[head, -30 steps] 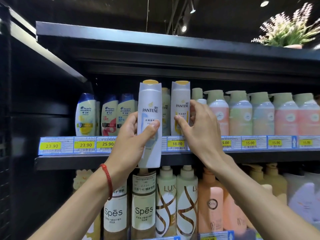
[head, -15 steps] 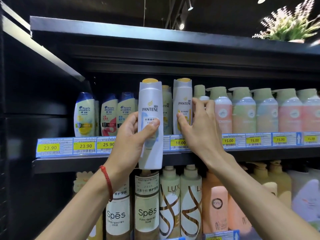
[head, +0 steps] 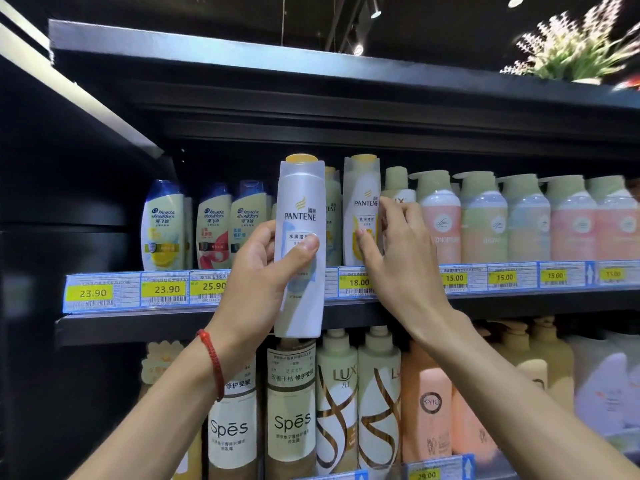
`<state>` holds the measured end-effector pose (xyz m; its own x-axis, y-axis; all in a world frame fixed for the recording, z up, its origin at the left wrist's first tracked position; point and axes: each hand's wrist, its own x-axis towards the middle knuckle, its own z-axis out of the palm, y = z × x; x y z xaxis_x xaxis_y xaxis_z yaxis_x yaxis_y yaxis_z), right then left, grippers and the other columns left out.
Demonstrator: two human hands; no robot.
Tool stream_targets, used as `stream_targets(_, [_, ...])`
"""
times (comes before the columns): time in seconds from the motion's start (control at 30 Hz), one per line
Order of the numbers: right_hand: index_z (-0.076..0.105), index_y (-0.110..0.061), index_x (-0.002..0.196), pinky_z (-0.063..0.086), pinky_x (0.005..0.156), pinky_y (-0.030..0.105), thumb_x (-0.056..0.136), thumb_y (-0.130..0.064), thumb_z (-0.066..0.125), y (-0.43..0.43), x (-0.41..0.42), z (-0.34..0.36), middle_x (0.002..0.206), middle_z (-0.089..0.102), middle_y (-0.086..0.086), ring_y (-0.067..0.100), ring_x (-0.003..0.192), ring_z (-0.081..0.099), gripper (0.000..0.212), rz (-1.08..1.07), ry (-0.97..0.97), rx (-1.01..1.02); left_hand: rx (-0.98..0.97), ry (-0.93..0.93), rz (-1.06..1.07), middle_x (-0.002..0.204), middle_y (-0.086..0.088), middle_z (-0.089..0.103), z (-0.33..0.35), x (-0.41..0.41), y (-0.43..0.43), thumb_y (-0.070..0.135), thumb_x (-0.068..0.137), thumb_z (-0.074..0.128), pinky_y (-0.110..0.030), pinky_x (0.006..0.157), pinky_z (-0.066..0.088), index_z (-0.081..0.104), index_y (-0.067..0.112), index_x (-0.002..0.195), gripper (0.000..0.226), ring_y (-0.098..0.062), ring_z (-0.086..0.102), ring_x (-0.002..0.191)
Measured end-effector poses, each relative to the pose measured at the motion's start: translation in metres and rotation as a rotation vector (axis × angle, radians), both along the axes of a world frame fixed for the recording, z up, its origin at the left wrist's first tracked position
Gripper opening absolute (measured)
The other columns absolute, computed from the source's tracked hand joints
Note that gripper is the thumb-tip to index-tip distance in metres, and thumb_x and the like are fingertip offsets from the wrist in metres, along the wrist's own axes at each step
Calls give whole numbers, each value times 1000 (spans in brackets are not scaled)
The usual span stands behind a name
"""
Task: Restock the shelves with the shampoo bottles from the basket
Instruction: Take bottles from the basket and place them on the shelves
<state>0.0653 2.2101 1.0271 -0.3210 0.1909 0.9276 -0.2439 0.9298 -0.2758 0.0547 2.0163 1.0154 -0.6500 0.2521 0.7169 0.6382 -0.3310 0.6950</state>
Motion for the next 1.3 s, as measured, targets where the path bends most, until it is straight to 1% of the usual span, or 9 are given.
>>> stream_targets(0.1, [49,-15,147,29,85,19,104,-25,60,4,2,-5,135,49,5,23,120,53,46,34,6,-5,-6,12,17,105,0,76,-1,1,1,29,93,67,-22,66,58,62,19,122,31,-10,74,86])
stream_targets(0.4, [54,-19,142,32,84,19,102,-29,62,20,14,-12,126,53,-3,12,112,52,42,114,-34,42,9,30,89,103,3,77,-1,11,8,25,95,66,-18,67,56,62,19,122,28,-7,74,86])
stream_targets(0.57, [59,-19,138,47,93,33,103,-35,60,31,25,-20,122,55,-6,12,111,54,39,171,-61,89,63,87,116,109,6,76,10,18,15,23,97,64,-18,73,57,60,22,125,29,-6,73,95])
stream_targets(0.67, [66,-21,124,50,91,40,101,-38,63,43,29,-24,114,58,-8,15,110,56,29,133,-64,156,71,143,141,114,10,75,23,21,22,25,98,62,-22,82,58,58,28,124,26,-7,71,104])
stream_targets(0.77, [71,-20,109,51,88,43,98,-39,69,52,29,-30,105,58,-8,16,103,57,21,166,-67,190,51,194,183,120,10,72,35,21,28,34,94,65,-26,88,59,54,29,131,39,-7,69,109])
stream_targets(0.9, [72,-20,111,51,85,47,96,-43,66,56,25,-42,104,61,-7,19,98,61,28,182,0,277,33,266,311,132,2,65,42,17,37,34,91,72,-27,86,59,54,32,137,49,-12,68,110])
stream_targets(1.07, [73,-20,120,49,86,42,93,-47,69,63,21,-50,107,62,-7,18,99,61,39,227,74,293,68,261,438,116,11,71,45,3,46,29,87,78,-10,73,54,60,27,133,49,1,66,104])
stream_targets(1.17, [70,-21,126,48,89,40,89,-55,71,67,22,-52,109,61,-7,18,101,60,51,234,57,327,48,235,510,116,13,71,40,-9,47,27,88,79,-10,74,53,62,27,130,46,1,65,105])
stream_targets(1.3, [69,-19,131,47,91,40,86,-59,71,69,24,-51,113,63,-5,20,104,60,60,235,54,357,-21,220,596,114,13,71,37,-20,48,30,89,77,-19,83,56,64,23,127,40,0,66,102])
